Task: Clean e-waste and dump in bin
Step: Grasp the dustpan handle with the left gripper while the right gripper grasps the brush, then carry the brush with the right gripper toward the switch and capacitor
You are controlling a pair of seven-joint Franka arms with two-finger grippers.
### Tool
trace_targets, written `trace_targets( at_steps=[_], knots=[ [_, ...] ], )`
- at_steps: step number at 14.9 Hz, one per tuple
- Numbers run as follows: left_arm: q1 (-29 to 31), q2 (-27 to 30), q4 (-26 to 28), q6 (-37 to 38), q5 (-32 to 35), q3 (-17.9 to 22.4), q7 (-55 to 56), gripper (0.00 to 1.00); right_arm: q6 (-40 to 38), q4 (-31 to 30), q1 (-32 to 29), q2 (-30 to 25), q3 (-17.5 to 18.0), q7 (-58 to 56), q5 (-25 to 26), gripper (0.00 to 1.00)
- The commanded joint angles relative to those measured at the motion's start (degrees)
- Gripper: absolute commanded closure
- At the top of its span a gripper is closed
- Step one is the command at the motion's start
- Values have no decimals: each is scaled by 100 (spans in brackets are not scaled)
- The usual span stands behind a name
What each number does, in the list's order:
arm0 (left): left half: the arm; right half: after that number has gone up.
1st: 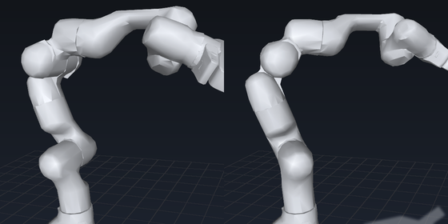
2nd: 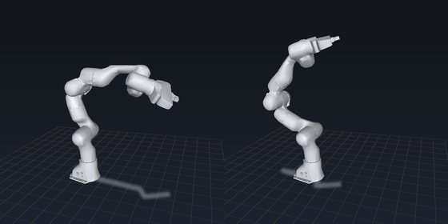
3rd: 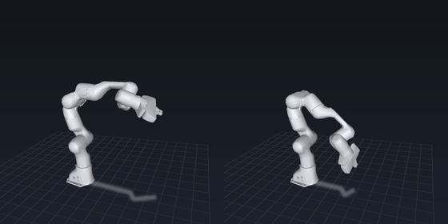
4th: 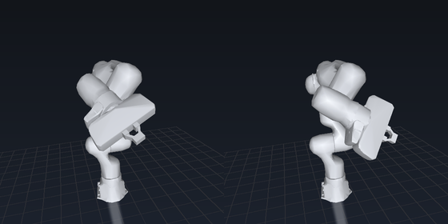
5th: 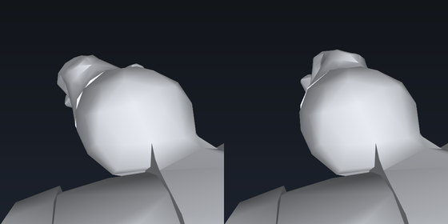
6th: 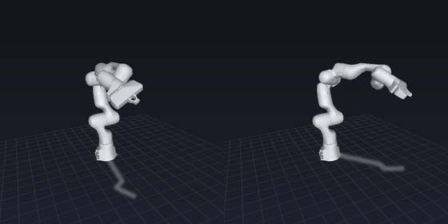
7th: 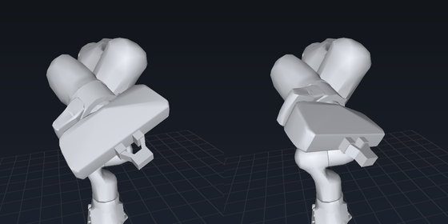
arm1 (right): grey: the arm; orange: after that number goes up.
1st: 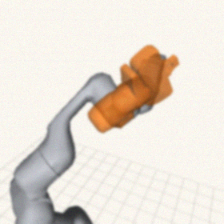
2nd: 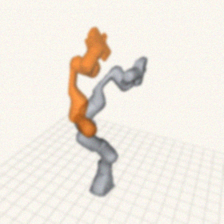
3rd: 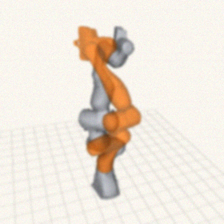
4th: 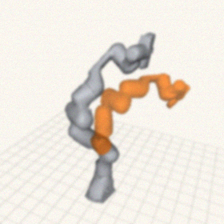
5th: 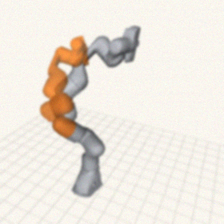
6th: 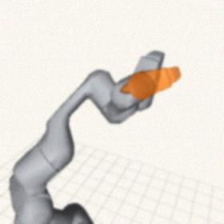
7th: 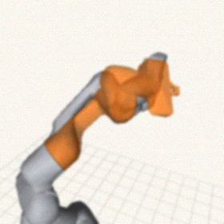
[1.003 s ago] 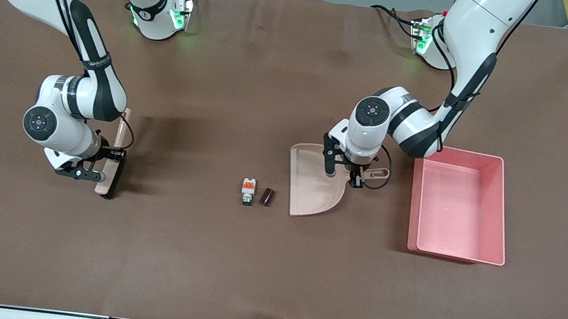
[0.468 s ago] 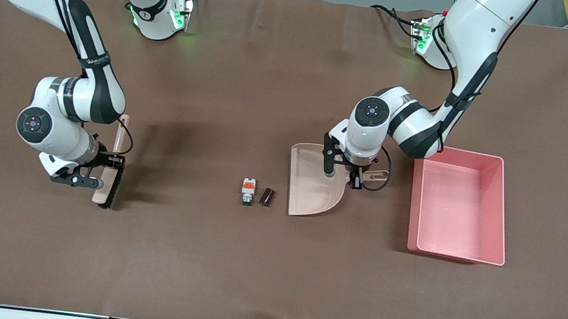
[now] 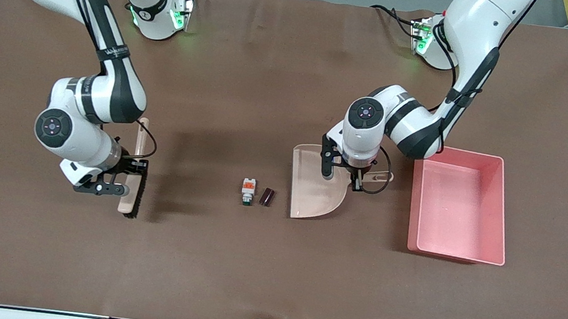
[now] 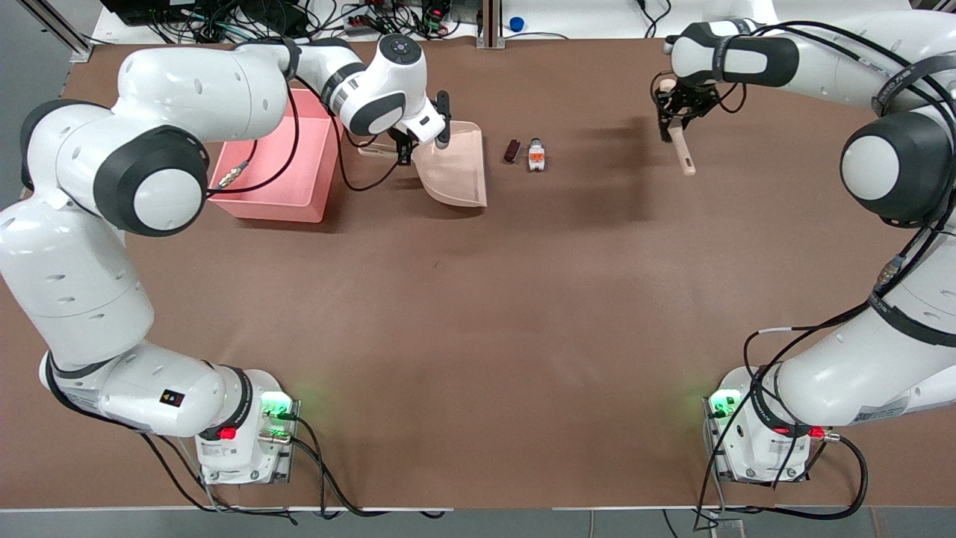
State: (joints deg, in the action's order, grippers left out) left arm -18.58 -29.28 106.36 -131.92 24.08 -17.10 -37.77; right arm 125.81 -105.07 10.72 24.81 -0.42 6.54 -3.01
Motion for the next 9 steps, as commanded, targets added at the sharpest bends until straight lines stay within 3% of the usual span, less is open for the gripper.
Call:
trace_targets(
  at_steps=[1,9],
  knots=[
    [-154,-254,-290,113,176,-13,-11,81,-92,372,193,392,-28,259,-156,99],
    [-286,-403,-370,113,484,-13,7,81,-83,1119,791,1166,-28,1113,-331,99]
  ],
)
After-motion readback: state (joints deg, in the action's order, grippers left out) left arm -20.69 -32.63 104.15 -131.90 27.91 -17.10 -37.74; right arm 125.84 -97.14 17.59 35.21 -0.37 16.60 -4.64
